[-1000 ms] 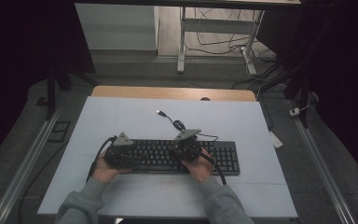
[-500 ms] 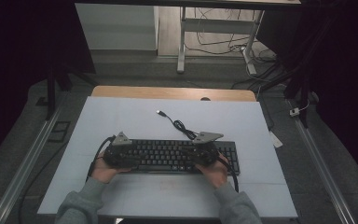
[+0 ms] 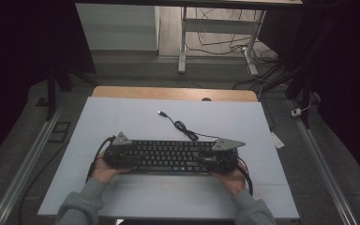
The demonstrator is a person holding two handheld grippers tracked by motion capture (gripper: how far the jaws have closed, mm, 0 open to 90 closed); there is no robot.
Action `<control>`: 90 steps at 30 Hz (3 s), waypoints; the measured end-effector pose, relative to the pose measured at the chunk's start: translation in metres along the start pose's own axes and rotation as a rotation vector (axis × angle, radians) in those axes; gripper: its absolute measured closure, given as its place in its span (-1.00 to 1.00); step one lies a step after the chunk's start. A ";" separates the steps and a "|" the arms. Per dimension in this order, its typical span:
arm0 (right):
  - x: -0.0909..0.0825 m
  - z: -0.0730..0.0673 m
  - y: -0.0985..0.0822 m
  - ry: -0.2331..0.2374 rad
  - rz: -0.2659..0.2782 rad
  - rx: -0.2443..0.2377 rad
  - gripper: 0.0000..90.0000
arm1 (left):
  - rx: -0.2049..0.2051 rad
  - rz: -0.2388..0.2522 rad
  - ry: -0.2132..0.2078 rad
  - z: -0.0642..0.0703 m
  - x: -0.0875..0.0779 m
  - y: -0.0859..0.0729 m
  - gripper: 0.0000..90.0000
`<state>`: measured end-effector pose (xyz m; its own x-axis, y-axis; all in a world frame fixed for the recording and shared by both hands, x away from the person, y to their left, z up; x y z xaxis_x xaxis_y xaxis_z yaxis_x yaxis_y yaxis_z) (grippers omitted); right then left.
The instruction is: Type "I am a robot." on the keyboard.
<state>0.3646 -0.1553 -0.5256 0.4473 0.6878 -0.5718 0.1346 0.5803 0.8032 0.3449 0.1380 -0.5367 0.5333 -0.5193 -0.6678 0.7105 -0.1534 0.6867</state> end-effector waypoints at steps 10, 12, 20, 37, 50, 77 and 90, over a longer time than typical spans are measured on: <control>0.000 0.001 0.001 -0.002 0.009 -0.004 0.26 | -0.027 0.004 0.012 -0.005 -0.003 0.001 -0.18; 0.000 0.000 0.001 -0.001 0.010 -0.007 0.26 | -0.031 0.008 0.013 -0.005 -0.003 0.001 -0.20; 0.001 0.001 0.001 -0.002 0.011 -0.005 0.26 | -0.015 0.021 -0.030 0.003 -0.002 0.003 -0.19; 0.004 -0.001 0.000 0.007 0.003 -0.005 0.25 | 0.039 0.031 -0.103 0.025 -0.002 0.005 0.73; 0.004 -0.001 -0.001 0.005 -0.009 -0.013 0.25 | 0.098 -0.077 -0.109 0.041 0.024 -0.007 0.97; 0.004 -0.001 -0.001 0.003 -0.010 -0.013 0.24 | 0.122 -0.127 -0.051 0.037 0.044 -0.015 0.97; 0.004 -0.001 -0.001 -0.003 -0.009 -0.012 0.24 | 0.077 -0.024 -0.082 0.031 0.013 -0.003 0.89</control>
<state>0.3656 -0.1528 -0.5285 0.4484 0.6812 -0.5787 0.1276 0.5920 0.7958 0.3351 0.1056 -0.5382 0.4751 -0.5810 -0.6609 0.6834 -0.2295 0.6931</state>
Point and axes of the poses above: each handheld gripper's, and its own axes: x roughly forward along the jaws, y roughly out of its top, z roughly to its right, the point moved 6 cm from there along x, roughly forward along the jaws, and after that the axes turned 14 degrees about -x, right-handed, at the moved point
